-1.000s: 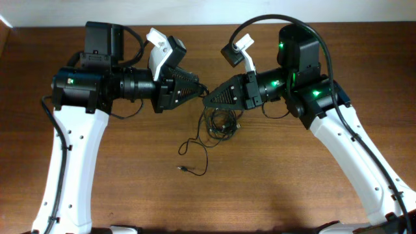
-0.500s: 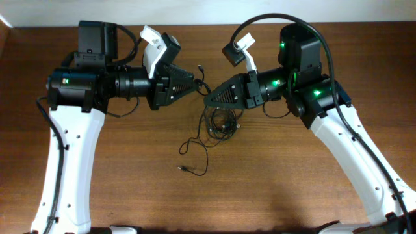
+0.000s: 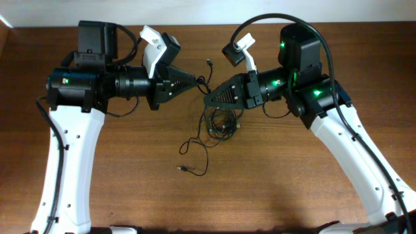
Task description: Untangle cables
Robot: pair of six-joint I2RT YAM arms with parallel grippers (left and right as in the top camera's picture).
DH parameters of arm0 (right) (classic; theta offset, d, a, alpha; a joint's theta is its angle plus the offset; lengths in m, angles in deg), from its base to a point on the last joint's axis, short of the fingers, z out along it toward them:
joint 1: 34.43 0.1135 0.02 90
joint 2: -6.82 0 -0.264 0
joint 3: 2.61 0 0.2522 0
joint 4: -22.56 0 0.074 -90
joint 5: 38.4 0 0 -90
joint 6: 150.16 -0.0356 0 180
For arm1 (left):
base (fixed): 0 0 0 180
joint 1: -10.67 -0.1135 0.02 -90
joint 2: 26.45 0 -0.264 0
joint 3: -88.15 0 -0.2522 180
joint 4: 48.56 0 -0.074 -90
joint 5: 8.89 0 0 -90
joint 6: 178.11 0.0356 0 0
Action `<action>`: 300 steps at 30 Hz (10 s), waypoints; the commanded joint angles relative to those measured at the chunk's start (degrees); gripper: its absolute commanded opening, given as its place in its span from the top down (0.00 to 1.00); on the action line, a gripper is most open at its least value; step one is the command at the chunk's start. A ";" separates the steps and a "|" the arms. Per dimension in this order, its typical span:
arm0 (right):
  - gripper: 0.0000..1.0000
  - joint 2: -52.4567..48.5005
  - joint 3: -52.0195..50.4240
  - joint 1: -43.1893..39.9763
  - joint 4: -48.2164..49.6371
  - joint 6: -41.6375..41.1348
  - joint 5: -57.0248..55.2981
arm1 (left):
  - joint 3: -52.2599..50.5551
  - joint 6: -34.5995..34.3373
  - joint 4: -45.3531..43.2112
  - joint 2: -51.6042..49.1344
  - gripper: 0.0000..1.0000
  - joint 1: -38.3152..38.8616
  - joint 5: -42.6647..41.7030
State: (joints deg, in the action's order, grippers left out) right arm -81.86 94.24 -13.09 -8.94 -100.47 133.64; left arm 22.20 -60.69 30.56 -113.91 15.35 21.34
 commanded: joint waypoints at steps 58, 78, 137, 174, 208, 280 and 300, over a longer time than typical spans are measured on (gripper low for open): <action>0.96 1.03 0.94 29.03 -4.31 35.74 -84.89 | 0.24 -57.77 4.11 0.02 0.78 -5.22 14.91; 0.75 7.72 0.94 29.20 -6.51 27.32 -84.02 | 0.24 -52.50 -0.98 0.04 1.00 -5.22 18.64; 0.74 12.02 0.94 3.82 -15.87 2.27 -49.79 | 0.24 -11.45 -0.79 0.04 1.00 6.40 9.25; 0.90 8.96 0.94 3.82 -14.45 20.37 -50.93 | 0.24 -11.04 0.48 0.04 1.00 7.54 8.55; 0.96 8.96 0.94 3.76 -17.18 16.02 -58.69 | 0.26 -23.52 -0.57 0.09 0.47 -0.33 14.97; 0.96 8.96 0.94 3.76 -17.42 14.36 -57.22 | 0.26 -12.33 0.90 0.72 0.82 9.05 20.22; 0.96 8.96 0.94 3.76 -17.40 14.36 -57.20 | 0.24 -12.33 0.94 -0.94 0.84 9.05 20.61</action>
State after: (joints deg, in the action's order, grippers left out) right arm -72.96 94.37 -9.15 -26.49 -85.89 76.09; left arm 22.20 -73.94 31.44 -114.13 24.38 41.56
